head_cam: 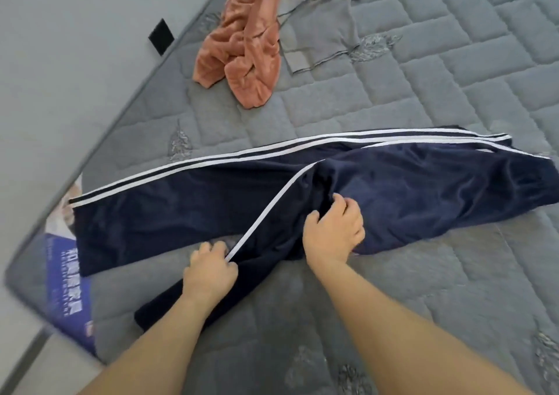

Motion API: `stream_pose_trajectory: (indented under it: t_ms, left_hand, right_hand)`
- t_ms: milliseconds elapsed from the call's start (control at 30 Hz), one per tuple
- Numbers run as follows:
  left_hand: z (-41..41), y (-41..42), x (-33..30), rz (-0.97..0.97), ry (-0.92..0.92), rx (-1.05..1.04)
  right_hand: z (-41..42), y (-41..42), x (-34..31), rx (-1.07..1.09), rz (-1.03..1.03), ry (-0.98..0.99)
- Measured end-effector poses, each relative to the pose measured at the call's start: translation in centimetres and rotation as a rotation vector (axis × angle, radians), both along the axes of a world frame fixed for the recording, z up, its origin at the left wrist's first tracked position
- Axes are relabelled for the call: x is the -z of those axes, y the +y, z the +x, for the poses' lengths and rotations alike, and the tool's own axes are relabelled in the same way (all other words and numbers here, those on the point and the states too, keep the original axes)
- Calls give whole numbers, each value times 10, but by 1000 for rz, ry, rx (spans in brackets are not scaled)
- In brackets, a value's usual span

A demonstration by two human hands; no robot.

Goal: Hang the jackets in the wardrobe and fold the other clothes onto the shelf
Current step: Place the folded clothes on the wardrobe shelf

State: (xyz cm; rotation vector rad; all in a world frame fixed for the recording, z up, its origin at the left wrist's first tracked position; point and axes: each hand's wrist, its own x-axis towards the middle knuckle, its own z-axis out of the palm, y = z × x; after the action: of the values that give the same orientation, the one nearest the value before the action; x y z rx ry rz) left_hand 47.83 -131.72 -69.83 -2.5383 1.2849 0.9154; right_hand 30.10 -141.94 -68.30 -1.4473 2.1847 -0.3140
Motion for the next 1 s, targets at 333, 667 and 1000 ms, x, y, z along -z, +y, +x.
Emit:
stream_pose_trajectory:
  t_ms: [333,667,1000]
  left_hand:
    - [64,86,-2,197,13,281]
    - [237,24,-37,30,243,-189]
    - [277,-40,-7,-159,-344,-36]
  right_hand:
    - [109,18,0,-1486,224,481]
    - [203,-34,-30,-1280,284,775]
    - [210,-47,-18,-964,213,666]
